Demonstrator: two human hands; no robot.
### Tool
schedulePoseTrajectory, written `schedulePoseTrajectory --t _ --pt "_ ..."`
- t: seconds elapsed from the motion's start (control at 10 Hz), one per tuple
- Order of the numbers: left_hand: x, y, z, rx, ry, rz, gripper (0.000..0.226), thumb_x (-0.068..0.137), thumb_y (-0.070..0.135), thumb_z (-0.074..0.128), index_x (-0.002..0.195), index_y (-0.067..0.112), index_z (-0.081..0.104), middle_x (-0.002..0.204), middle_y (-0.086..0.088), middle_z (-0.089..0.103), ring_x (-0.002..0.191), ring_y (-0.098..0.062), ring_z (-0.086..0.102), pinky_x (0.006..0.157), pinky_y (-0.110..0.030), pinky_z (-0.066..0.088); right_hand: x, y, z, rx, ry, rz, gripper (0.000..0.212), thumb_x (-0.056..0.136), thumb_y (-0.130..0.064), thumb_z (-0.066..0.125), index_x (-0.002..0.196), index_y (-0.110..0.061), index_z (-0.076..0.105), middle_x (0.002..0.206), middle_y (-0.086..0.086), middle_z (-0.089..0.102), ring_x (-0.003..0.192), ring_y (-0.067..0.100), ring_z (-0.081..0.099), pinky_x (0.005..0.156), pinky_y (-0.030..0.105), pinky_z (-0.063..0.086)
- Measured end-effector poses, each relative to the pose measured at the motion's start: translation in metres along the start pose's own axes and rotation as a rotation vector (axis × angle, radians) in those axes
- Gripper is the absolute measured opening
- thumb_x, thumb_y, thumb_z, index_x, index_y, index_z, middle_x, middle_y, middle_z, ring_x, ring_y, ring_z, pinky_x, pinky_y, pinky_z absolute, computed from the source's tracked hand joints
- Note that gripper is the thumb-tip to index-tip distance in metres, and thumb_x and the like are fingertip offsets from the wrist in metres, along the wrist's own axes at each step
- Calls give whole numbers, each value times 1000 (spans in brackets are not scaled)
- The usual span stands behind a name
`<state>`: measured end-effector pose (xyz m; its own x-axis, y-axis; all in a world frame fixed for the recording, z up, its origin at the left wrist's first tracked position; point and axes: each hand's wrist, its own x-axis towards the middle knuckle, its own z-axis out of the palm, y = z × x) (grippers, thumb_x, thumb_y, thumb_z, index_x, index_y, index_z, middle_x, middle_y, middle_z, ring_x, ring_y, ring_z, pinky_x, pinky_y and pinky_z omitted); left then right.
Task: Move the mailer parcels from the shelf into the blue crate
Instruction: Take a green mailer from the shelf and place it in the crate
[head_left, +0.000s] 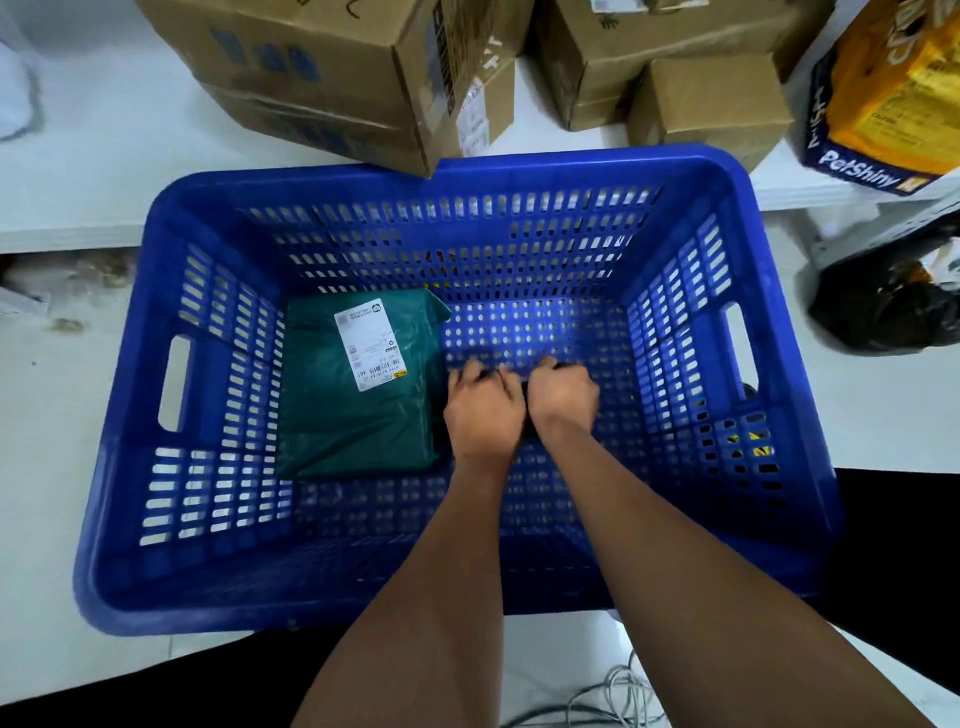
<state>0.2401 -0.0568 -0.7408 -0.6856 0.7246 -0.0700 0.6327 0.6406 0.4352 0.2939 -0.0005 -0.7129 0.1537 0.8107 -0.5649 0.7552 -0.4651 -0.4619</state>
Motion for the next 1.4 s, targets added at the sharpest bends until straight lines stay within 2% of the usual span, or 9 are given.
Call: schedulePoseTrajectory --t 0.1,0.2,0.3,0.4,0.5,0.9,1.1,1.3,1.4 --pt "8 1 0 -227 -22 -254 37 95 25 45 92 1 74 99 -17 65 95 -34 62 85 -34 46 7 -8 -5 -204 -180 -52 29 98 -12 43 117 1 61 117 17 62 107 32 59 83 35 50" --pt "15 3 0 -443 -27 -573 24 92 19 50 108 11 66 103 -14 68 100 -32 62 85 -34 47 14 -9 -13 -423 -274 -128 36 98 -25 49 127 -4 55 121 11 56 110 23 56 89 28 48" --pt "22 2 -8 -749 -115 -965 34 93 18 42 117 5 62 119 -11 64 110 -35 60 94 -37 49 18 -7 -10 -550 -280 -76 24 98 -35 47 96 -12 48 89 14 45 83 25 47 86 30 37" --pt "31 2 -24 -1026 -387 -1098 45 99 28 34 133 6 53 134 -11 56 121 -34 56 96 -40 46 26 -8 -6 487 -527 476 21 85 -32 59 84 -13 51 88 7 56 93 28 59 79 36 50" --pt "35 -5 -28 -1179 -618 -1296 46 95 47 40 102 7 62 106 -16 67 100 -37 64 100 -59 42 29 -8 -9 660 -558 683 41 94 -32 39 109 -1 60 104 22 68 90 40 69 71 62 55" --pt "42 -29 15 -1370 -787 -1332 56 91 46 42 125 7 62 121 -19 66 113 -36 62 102 -53 44 46 4 -8 773 -725 771 50 97 -36 40 108 9 58 103 27 65 91 42 64 74 55 52" --pt "40 -39 17 -1192 -770 -1358 45 90 41 51 116 6 63 101 -20 67 90 -38 63 75 -51 51 51 13 -4 692 -719 749 50 98 -37 40 114 6 61 105 24 67 101 40 64 85 54 52" --pt "35 -58 2 -1040 -844 -1102 30 90 44 62 88 14 67 72 -9 73 74 -26 64 70 -33 51 47 22 -23 504 -800 489 25 96 -25 54 88 -5 65 68 13 72 55 25 70 50 34 58" --pt "30 -57 -2 -945 -791 -952 47 81 48 72 112 13 69 113 -10 72 97 -26 68 89 -43 55 54 27 -17 518 -787 388 29 95 -21 58 120 -7 65 107 12 73 89 27 70 77 38 57"
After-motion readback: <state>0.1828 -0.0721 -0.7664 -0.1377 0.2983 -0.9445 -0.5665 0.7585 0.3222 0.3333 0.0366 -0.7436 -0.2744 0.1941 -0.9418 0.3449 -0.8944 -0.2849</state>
